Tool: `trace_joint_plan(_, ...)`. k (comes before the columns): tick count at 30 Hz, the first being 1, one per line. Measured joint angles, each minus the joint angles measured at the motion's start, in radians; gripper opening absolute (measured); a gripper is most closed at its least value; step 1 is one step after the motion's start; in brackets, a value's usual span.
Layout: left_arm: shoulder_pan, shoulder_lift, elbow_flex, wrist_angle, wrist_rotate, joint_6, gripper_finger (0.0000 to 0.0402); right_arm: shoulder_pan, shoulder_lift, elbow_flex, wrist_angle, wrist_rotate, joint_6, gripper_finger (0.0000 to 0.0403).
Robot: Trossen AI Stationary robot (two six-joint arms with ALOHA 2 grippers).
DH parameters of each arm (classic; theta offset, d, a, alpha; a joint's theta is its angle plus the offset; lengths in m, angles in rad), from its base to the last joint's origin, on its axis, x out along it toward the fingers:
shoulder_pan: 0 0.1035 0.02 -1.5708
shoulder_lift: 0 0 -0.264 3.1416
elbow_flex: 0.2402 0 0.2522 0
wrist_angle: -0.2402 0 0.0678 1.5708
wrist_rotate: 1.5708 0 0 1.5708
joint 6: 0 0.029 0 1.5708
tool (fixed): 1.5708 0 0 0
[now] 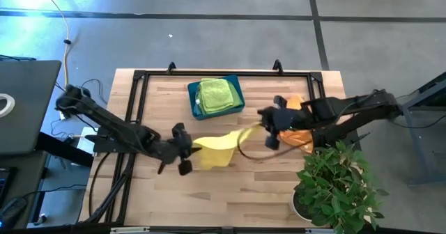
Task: Fold microfiber towels
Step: Fold the yellow microfiber cloth
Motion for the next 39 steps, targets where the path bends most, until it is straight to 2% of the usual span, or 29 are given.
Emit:
trace_joint_plan(7, -0.002, -0.147, 0.0, 0.009, 0.088, 0.036, 0.0001, 0.128, -0.008, 0.0, -0.058, -0.108, -0.233, 0.0003)
trace_joint_plan(10, -0.002, -0.185, 0.0, 0.003, 0.086, 0.067, 0.0, 0.164, -0.008, 0.0, -0.065, -0.068, -0.314, 0.0003)
trace_joint_plan(12, 0.003, -0.202, 0.0, 0.006, 0.039, 0.097, 0.0001, 0.175, -0.008, 0.0, -0.068, 0.049, -0.294, 0.0003)
trace_joint_plan(14, 0.013, -0.219, 0.0, 0.001, -0.013, 0.099, 0.0, 0.175, -0.008, 0.0, -0.067, 0.159, -0.198, 0.0003)
trace_joint_plan(16, 0.022, -0.222, 0.002, 0.015, -0.005, 0.074, 0.0, 0.17, -0.005, 0.0, -0.067, 0.137, -0.103, 0.0003)
trace_joint_plan(19, 0.023, -0.214, 0.0, 0.01, 0.129, 0.039, 0.0, 0.18, 0.004, 0.0, -0.063, -0.028, -0.108, 0.0003)
trace_joint_plan(20, 0.023, -0.206, 0.001, 0.011, 0.174, 0.033, 0.0, 0.191, 0.007, 0.0, -0.06, -0.046, -0.126, 0.0003)
trace_joint_plan(21, 0.022, -0.198, 0.001, -0.001, 0.204, 0.032, 0.0, 0.2, 0.01, 0.0, -0.061, -0.042, -0.143, 0.0003)
trace_joint_plan(23, 0.022, -0.18, 0.0, -0.001, 0.216, 0.027, 0.0, 0.21, 0.012, 0.0, -0.059, 0.031, -0.157, 0.0003)
trace_joint_plan(27, 0.034, -0.164, 0.0, -0.002, 0.174, 0.036, 0.0002, 0.2, 0.014, 0.0, -0.059, 0.144, -0.146, 0.0003)
trace_joint_plan(34, 0.054, -0.145, 0.0, -0.095, 0.174, 0.032, 0.0005, 0.194, 0.014, 0.0, -0.08, 0.139, -0.155, 0.0003)
trace_joint_plan(39, 0.082, -0.147, 0.0, -0.161, 0.174, 0.033, 0.0025, 0.193, 0.014, 0.0, -0.103, 0.19, -0.157, 0.0003)
